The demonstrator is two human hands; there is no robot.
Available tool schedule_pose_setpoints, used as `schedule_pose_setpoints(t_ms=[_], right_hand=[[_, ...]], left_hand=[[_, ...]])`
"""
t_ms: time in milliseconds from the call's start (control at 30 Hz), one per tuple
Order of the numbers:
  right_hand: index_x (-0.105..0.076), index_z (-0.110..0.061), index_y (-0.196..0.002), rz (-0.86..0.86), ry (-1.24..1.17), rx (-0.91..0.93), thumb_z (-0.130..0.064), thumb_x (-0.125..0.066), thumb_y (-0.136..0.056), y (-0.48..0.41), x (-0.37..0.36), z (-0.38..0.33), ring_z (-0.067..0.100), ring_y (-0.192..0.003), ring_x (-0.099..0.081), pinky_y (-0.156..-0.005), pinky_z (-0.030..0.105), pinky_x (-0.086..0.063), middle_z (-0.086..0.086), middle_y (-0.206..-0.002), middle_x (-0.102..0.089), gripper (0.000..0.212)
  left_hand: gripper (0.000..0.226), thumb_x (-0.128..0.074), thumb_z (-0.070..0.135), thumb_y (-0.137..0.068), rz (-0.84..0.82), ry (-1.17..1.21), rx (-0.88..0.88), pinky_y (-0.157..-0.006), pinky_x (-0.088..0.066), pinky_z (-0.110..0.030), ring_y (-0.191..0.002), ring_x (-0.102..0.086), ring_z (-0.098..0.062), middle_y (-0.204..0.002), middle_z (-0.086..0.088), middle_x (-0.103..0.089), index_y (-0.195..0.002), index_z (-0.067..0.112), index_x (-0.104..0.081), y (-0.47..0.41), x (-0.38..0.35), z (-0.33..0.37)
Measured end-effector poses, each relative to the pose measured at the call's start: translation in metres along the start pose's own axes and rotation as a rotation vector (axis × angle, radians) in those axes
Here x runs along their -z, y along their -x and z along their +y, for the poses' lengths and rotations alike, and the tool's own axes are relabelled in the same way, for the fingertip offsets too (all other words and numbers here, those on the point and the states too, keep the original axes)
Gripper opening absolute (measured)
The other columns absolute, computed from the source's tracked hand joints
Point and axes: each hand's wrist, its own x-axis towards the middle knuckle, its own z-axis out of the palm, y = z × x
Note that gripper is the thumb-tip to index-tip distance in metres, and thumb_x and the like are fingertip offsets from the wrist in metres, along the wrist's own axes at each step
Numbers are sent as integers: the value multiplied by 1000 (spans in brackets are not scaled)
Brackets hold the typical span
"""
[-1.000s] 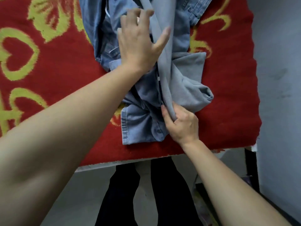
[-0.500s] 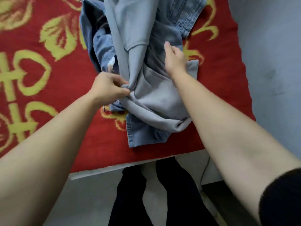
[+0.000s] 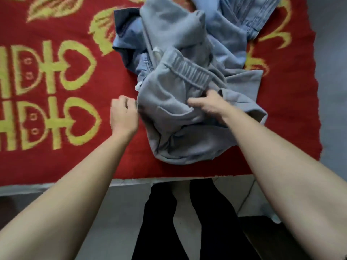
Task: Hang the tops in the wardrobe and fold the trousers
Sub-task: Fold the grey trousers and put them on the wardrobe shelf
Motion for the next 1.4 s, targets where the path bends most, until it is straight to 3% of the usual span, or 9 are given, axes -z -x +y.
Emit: schedule_pose_setpoints(t_ms=[100,333,467,633,733,867,1033,1167,1400], right_hand=[[-60,-26,-122,-53,130,1,-46,-81,-49,13,1,18,11,-106,-65,-96,36,-54,-6,-117,-69,78],[-65,-32,-124,-8,555,34,-86,-62,-54,23,-4,13,20,-116,-60,-97,39,-51,0,-122,-69,89],[-65,-31,-102,-111,411,-9,-48,-66,-77,26,10,15,24,-114,-60,-95,37,-49,-5,-106,-67,30],[-31,-19,-140,402,780,311,-17,-75,-69,44,3,5,38,-131,-39,-96,43,-44,15,-145,-25,84],[-39,-27,-145,304,1085,405,-16,-76,-70,53,-2,-33,36,-149,-12,-119,51,-20,13,-161,-15,84],[-52,-24,-116,146,1078,368,-19,-64,-84,80,-17,-86,31,-124,-54,-107,37,-27,9,-119,-66,35],[-46,-31,-136,269,913,327,-22,-62,-85,139,-18,-153,33,-116,-58,-90,42,-50,10,-126,-61,55],[-60,-25,-110,337,1106,325,-30,-58,-90,190,-5,-214,33,-112,-61,-82,38,-47,10,-118,-64,21],[-64,-24,-111,807,1136,694,-27,-59,-88,317,10,-390,37,-99,-65,-81,42,-50,11,-108,-66,24]], left_hand=[[54,-41,60,-92,243,181,-166,-91,-35,-24,-107,-50,-18,-112,-5,-54,-111,11,-56,-9,1,41],[60,-77,59,-64,-234,-237,-655,-80,-36,-22,-101,-53,-13,-110,3,-51,-113,31,-59,-13,-16,85],[37,-77,16,-72,-253,-228,-662,-89,-43,-27,-111,-52,-24,-122,-7,-47,-107,18,-66,-9,-15,59],[18,-61,-8,-69,-278,-200,-752,-83,-51,-43,-108,-57,-32,-129,-13,-49,-78,7,-62,17,23,41],[19,-57,-12,-66,-258,-169,-897,-83,-52,-39,-108,-62,-31,-129,-11,-58,-75,5,-58,33,61,48],[12,-51,-11,-73,-35,-83,-1047,-75,-55,-42,-104,-65,-31,-129,-16,-60,-77,0,-56,39,127,76],[17,-46,-11,-73,72,-90,-1139,-79,-55,-45,-110,-62,-33,-140,-18,-48,-75,4,-53,37,228,105],[22,-46,-11,-70,37,-174,-1092,-88,-51,-46,-120,-57,-34,-141,-18,-49,-75,10,-52,40,318,117],[37,-67,6,-77,97,-330,-914,-62,-46,-39,-73,-58,-36,-73,-6,-58,-86,26,-37,78,461,149]])
